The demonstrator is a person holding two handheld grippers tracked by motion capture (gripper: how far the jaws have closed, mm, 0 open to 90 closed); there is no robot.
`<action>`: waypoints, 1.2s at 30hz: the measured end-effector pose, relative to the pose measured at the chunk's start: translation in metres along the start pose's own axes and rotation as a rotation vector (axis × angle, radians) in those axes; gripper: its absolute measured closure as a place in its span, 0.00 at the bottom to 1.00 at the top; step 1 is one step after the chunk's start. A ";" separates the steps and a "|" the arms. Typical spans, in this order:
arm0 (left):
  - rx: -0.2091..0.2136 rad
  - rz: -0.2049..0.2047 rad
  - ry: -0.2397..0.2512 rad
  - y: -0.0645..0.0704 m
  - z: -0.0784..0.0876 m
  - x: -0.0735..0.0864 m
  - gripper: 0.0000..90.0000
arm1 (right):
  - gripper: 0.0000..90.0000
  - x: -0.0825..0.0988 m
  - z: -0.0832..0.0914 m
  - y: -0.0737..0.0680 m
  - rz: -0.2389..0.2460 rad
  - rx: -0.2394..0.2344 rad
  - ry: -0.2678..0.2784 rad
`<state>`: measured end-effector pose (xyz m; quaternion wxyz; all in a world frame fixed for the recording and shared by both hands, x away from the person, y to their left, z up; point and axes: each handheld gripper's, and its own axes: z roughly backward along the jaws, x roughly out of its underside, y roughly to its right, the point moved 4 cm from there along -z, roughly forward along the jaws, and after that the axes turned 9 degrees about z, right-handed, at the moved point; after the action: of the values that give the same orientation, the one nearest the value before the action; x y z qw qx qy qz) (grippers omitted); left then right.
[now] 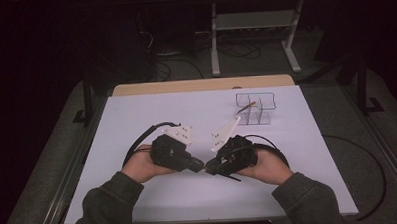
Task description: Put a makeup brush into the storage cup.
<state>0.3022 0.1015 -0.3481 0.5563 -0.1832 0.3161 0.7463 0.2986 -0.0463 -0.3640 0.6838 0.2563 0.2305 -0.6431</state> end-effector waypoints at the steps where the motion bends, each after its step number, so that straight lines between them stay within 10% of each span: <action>1: -0.001 -0.002 -0.005 0.000 0.000 -0.001 0.94 | 0.85 0.000 0.000 0.000 0.002 0.000 -0.005; 21: -0.014 -0.017 -0.029 0.001 -0.002 -0.005 0.93 | 0.92 -0.003 -0.004 -0.001 0.009 -0.021 -0.023; 36: -0.097 0.068 0.078 -0.011 0.022 0.008 0.68 | 0.93 0.021 0.008 0.013 -0.062 0.033 0.006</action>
<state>0.3120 0.1243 -0.3397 0.5086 -0.2281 0.3068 0.7715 0.3125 -0.0672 -0.3709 0.6585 0.2621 0.2297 -0.6670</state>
